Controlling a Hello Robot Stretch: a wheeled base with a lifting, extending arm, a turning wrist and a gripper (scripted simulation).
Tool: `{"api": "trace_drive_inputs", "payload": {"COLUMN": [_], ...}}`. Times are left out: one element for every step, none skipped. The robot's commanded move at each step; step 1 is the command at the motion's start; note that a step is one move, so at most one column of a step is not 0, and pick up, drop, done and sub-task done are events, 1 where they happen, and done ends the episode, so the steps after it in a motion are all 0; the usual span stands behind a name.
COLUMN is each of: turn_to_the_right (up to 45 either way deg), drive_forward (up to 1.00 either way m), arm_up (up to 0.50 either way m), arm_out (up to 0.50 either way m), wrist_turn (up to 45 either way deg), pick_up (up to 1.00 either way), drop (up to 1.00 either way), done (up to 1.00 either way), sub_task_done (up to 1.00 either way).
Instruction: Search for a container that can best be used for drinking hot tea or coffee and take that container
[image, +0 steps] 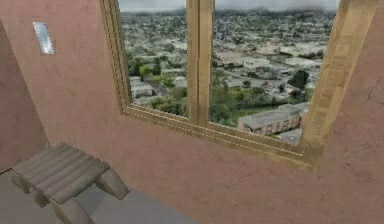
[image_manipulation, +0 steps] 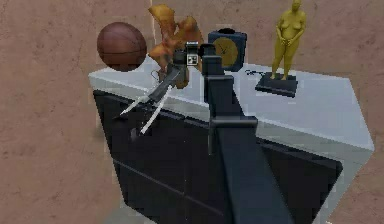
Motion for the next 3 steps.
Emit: {"api": "trace_drive_inputs", "payload": {"turn_to_the_right": [0.0,0.0,0.0], "drive_forward": [0.0,0.0,0.0], "arm_up": [0.0,0.0,0.0], "arm_out": [0.0,0.0,0.0], "wrist_turn": [45.0,45.0,18.0], "pick_up": [0.0,0.0,0.0], "drop": [0.0,0.0,0.0], "done": [0.0,0.0,0.0], "sub_task_done": [0.0,0.0,0.0]}}
